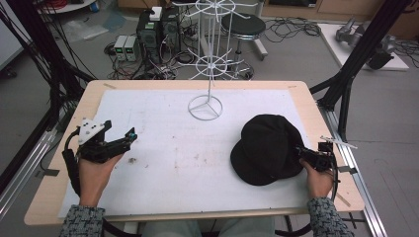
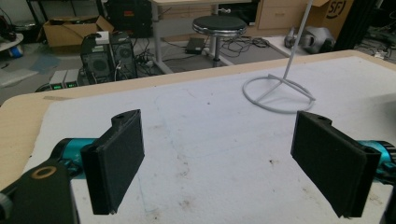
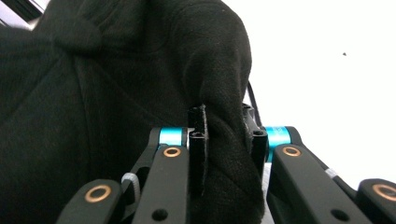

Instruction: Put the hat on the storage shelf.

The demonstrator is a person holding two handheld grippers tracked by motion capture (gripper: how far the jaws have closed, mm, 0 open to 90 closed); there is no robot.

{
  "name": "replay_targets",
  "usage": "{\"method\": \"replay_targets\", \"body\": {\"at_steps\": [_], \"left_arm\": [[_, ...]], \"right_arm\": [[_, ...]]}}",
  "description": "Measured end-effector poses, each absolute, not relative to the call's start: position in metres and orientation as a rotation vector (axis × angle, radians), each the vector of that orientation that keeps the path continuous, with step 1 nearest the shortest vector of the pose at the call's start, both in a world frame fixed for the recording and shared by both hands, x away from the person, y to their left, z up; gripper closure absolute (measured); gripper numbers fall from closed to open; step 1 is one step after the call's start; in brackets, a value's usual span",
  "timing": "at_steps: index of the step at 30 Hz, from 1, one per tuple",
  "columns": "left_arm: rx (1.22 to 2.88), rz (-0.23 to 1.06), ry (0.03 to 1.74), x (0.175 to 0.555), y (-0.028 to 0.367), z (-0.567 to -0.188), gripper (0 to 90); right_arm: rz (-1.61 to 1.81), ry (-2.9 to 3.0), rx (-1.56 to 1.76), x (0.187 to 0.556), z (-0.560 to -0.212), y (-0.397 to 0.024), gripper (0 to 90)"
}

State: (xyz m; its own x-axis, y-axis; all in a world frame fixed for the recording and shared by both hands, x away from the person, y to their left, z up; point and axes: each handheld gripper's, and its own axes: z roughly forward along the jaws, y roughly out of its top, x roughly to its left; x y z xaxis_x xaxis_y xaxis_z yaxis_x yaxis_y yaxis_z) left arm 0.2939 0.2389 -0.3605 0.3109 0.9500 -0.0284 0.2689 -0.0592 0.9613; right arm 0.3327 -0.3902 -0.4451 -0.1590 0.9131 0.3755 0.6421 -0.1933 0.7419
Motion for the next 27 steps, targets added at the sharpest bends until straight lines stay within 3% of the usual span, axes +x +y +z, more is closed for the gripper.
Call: {"method": "replay_targets", "body": {"at_steps": [16,27], "left_arm": [[1.552,0.836,1.147,0.293,0.239,-0.36,17.4],[1.547,0.844,1.142,0.292,0.24,-0.357,17.4]], "right_arm": [[1.498,1.573,1.813,0.321,-0.424,-0.385,79.4],[1.631,1.489,1.755,0.319,-0.39,-0.378,79.5]]}}
